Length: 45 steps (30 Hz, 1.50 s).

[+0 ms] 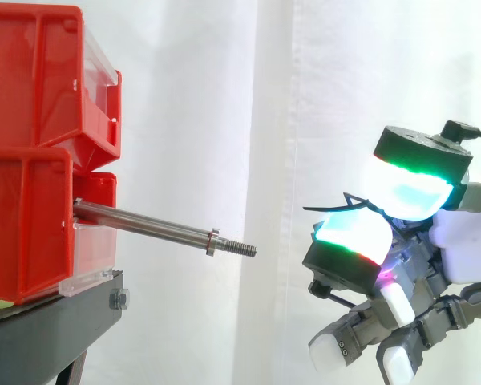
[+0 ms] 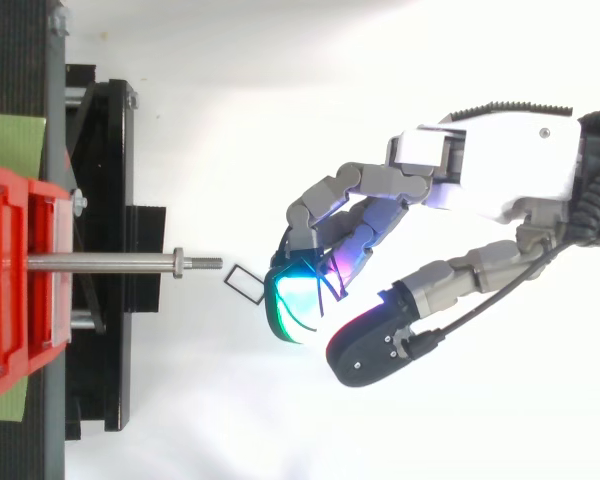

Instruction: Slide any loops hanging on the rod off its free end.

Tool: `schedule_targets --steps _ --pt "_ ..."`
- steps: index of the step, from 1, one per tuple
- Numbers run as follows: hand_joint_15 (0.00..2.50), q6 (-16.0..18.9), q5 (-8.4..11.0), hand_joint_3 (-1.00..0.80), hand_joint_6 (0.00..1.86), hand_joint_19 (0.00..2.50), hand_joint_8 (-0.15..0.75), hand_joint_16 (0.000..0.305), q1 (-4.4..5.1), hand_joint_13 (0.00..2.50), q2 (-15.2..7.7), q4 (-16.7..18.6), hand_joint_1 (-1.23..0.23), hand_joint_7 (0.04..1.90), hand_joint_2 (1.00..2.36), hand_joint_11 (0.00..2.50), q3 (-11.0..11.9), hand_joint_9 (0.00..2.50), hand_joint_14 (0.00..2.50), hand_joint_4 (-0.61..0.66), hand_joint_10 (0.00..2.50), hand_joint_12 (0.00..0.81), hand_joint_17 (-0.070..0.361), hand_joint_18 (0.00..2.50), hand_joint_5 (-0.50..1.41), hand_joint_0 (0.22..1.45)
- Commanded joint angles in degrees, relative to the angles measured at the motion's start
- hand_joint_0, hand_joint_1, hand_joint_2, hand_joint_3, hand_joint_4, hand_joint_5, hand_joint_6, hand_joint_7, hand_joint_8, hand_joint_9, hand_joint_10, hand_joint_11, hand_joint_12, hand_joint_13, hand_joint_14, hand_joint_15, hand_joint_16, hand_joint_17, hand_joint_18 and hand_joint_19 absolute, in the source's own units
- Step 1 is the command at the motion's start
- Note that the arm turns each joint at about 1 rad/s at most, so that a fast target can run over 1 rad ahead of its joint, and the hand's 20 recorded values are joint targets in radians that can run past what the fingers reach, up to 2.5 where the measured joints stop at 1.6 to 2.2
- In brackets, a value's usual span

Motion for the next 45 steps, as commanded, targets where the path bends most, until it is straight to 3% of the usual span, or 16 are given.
schedule_targets --steps 1,9,23,37,45 --pt "0.11 0.0 0.01 -0.32 0.9 0.42 0.311 0.044 0.07 0.49 0.0 0.0 -0.79 1.03 1.01 0.45 0.0 0.78 0.0 0.18 0.01 0.325 0.099 0.68 -0.2 0.66" --pt "0.1 0.0 0.53 -0.46 0.9 0.4 0.302 0.044 0.07 0.51 0.1 0.0 -0.82 0.99 1.0 0.46 0.0 0.78 0.0 0.18 0.01 0.33 0.098 0.7 -0.2 0.68" --pt "0.07 0.0 1.06 -0.4 0.87 0.45 0.282 0.042 0.07 0.45 0.0 0.3 -0.62 1.09 1.01 0.4 0.0 0.8 0.0 0.15 0.01 0.282 0.094 0.67 -0.16 0.62" --pt "0.05 -0.1 1.15 -0.36 0.87 0.44 0.284 0.042 0.07 0.44 0.0 0.3 -0.75 1.09 1.01 0.39 0.0 0.76 0.0 0.16 0.01 0.289 0.093 0.66 -0.17 0.65" --pt "0.07 -0.1 1.85 -0.42 0.87 0.45 0.279 0.041 0.25 0.45 -0.1 0.3 -0.57 1.12 1.01 0.38 -0.1 0.81 0.0 0.17 0.01 0.285 0.092 0.66 -0.15 0.62"
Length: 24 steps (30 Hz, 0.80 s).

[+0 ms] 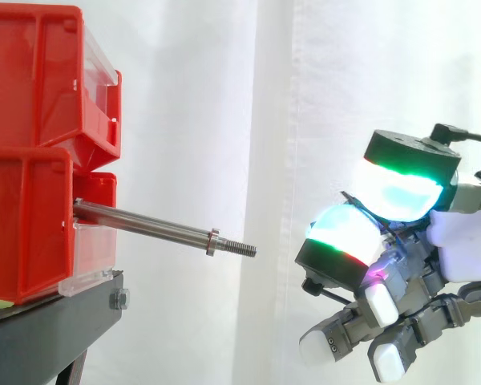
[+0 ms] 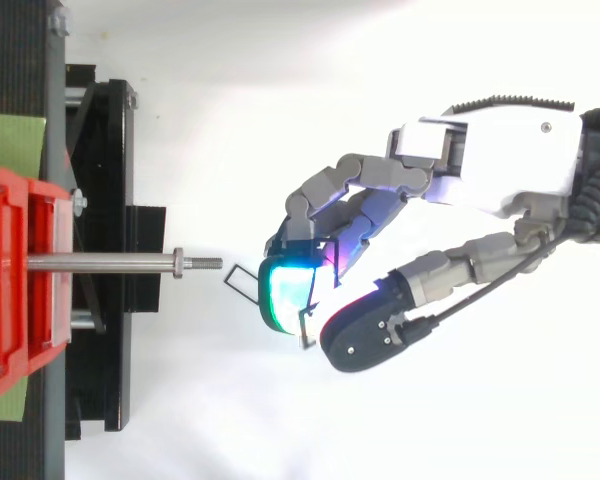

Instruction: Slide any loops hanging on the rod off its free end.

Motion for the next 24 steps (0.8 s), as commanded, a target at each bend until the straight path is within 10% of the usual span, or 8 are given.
schedule_targets --steps 1,15,24 --pt "0.07 0.0 0.52 -0.42 0.87 0.45 0.281 0.041 0.13 0.45 -0.1 0.0 -0.55 1.13 1.01 0.38 0.0 0.81 0.0 0.17 0.01 0.285 0.092 0.66 -0.15 0.62" --pt "0.05 0.1 0.78 -0.37 0.86 0.46 0.277 0.041 0.21 0.43 0.0 -0.1 -0.48 1.12 1.01 0.36 0.1 0.81 0.0 0.14 0.01 0.285 0.092 0.64 -0.14 0.63" --pt "0.05 0.1 0.78 -0.31 0.87 0.43 0.291 0.042 0.21 0.44 0.0 -0.2 -0.74 1.11 1.01 0.39 0.0 0.78 0.0 0.19 0.01 0.299 0.093 0.66 -0.17 0.63"
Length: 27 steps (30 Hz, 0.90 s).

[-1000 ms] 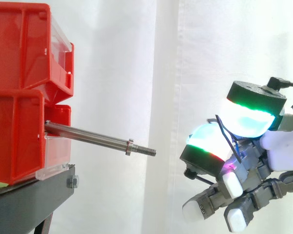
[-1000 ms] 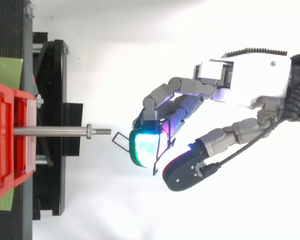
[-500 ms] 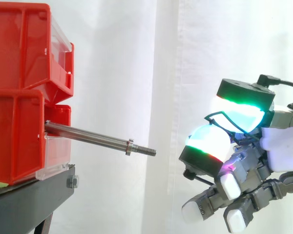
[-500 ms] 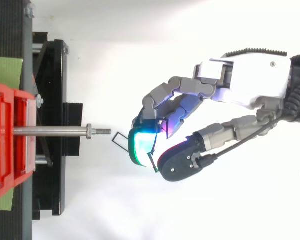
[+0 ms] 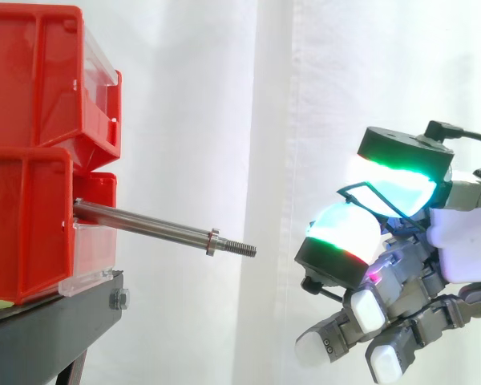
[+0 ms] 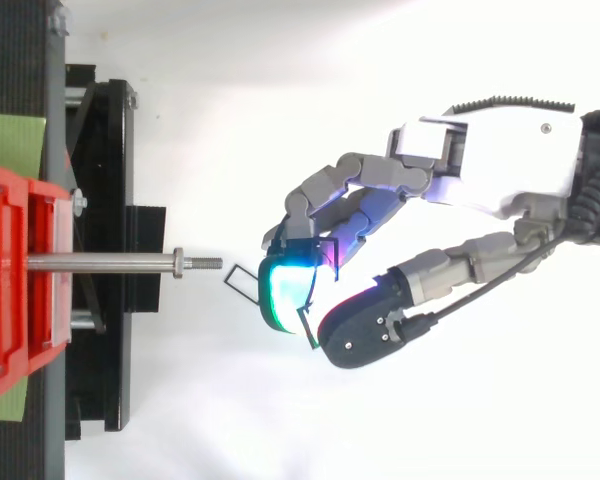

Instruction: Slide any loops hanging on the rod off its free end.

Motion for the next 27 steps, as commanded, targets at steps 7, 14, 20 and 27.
schedule_targets --steps 7,14,20,27 --pt "0.06 0.0 0.0 -0.39 0.88 0.44 0.287 0.041 0.0 0.46 0.0 0.0 -0.68 1.1 1.01 0.38 0.0 0.8 0.0 0.18 0.01 0.301 0.093 0.67 -0.16 0.63" --pt "0.06 0.0 0.0 -0.43 0.87 0.45 0.278 0.041 0.0 0.47 0.0 -0.1 -0.56 1.15 1.01 0.36 0.0 0.83 0.0 0.15 0.01 0.293 0.092 0.67 -0.14 0.62" --pt "0.06 0.0 0.0 -0.43 0.86 0.46 0.253 0.04 0.0 0.46 0.0 -0.1 -0.5 1.15 1.01 0.35 0.1 0.86 0.0 0.08 0.01 0.288 0.091 0.67 -0.13 0.62" --pt "0.05 0.0 0.0 -0.37 0.84 0.46 0.255 0.04 0.0 0.46 0.0 0.0 -0.6 1.17 1.01 0.36 0.0 0.86 0.0 0.13 0.01 0.289 0.09 0.66 -0.13 0.62"
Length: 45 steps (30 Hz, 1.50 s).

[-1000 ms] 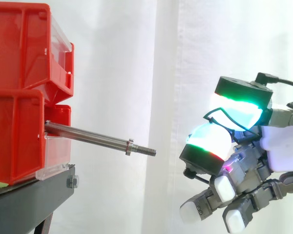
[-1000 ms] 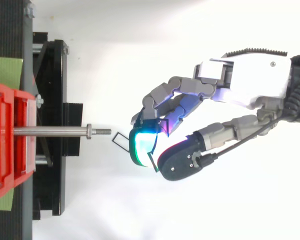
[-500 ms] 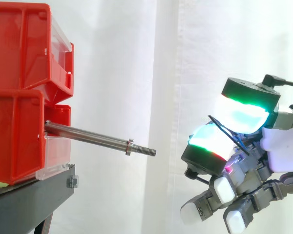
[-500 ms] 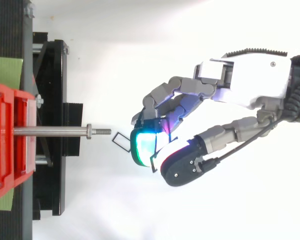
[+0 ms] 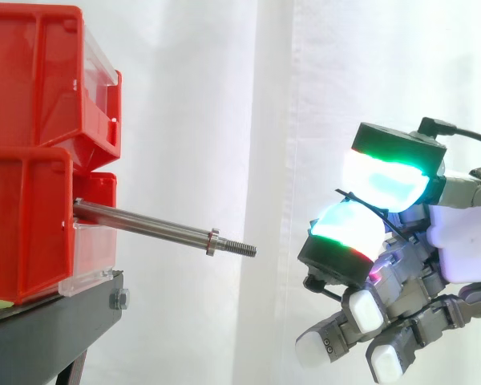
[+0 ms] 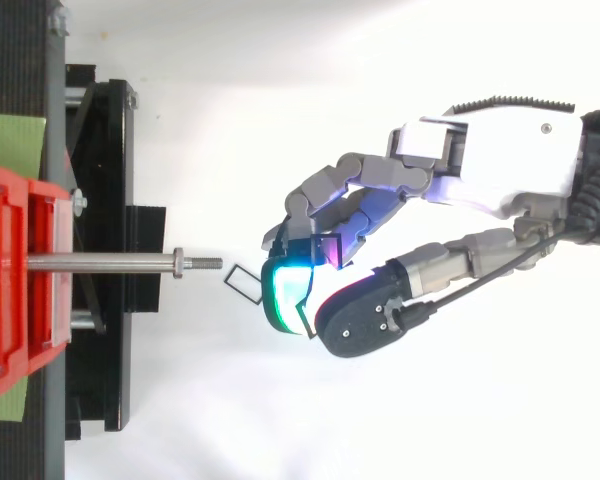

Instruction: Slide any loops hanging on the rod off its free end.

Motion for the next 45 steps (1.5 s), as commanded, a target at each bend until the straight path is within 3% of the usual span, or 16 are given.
schedule_targets --steps 1,5,10,13,17,20,24,32,40,45 --pt "0.05 0.0 0.0 -0.35 0.85 0.45 0.26 0.04 0.0 0.46 0.0 -0.1 -0.62 1.18 1.01 0.37 0.1 0.85 0.0 0.14 0.01 0.29 0.09 0.67 -0.14 0.62" --pt "0.06 0.4 0.0 -0.26 0.88 0.43 0.286 0.041 0.0 0.46 0.0 -0.1 -0.76 1.2 1.02 0.41 0.0 0.82 0.0 0.16 0.01 0.303 0.092 0.68 -0.15 0.64" --pt "0.08 3.2 0.0 -0.3 0.9 0.41 0.301 0.042 0.0 0.48 0.0 -2.0 -0.82 1.1 1.01 0.42 0.1 0.81 0.0 0.14 0.01 0.322 0.095 0.7 -0.17 0.67" --pt "0.09 7.1 0.0 -0.36 0.9 0.41 0.301 0.042 0.26 0.51 0.0 -4.5 -0.79 1.1 1.01 0.42 0.0 0.83 0.0 0.16 0.01 0.322 0.094 0.71 -0.17 0.66" --pt "0.09 9.8 0.0 -0.42 0.89 0.43 0.292 0.042 0.44 0.51 0.0 -6.2 -0.7 1.14 1.01 0.41 0.0 0.86 0.0 0.16 0.01 0.316 0.094 0.71 -0.15 0.63" --pt "0.08 10.4 0.0 -0.45 0.88 0.44 0.284 0.041 0.53 0.5 0.0 -6.4 -0.6 1.16 1.0 0.4 0.0 0.87 0.0 0.14 0.01 0.308 0.093 0.7 -0.14 0.62" --pt "0.08 10.5 0.0 -0.42 0.88 0.44 0.282 0.041 0.53 0.49 0.0 -6.3 -0.57 1.17 1.01 0.38 0.0 0.88 0.0 0.12 0.01 0.303 0.092 0.69 -0.13 0.62" --pt "0.1 10.4 0.09 -0.33 0.89 0.41 0.297 0.042 0.53 0.54 0.0 -6.6 -0.79 1.12 1.01 0.43 1.0 0.89 0.0 0.08 0.01 0.321 0.094 0.73 -0.16 0.66" --pt "0.1 10.7 0.0 -0.46 0.9 0.38 0.288 0.042 0.44 0.58 0.0 -15.2 -0.83 1.02 1.0 0.44 4.0 0.88 0.0 0.0 0.01 0.323 0.094 0.76 -0.18 0.72" --pt "0.14 10.8 0.0 -0.49 0.9 0.42 0.283 0.041 0.44 0.66 0.0 -19.9 -0.75 1.03 1.0 0.45 5.4 0.97 0.01 -0.01 0.01 0.317 0.093 0.81 -0.17 0.66"
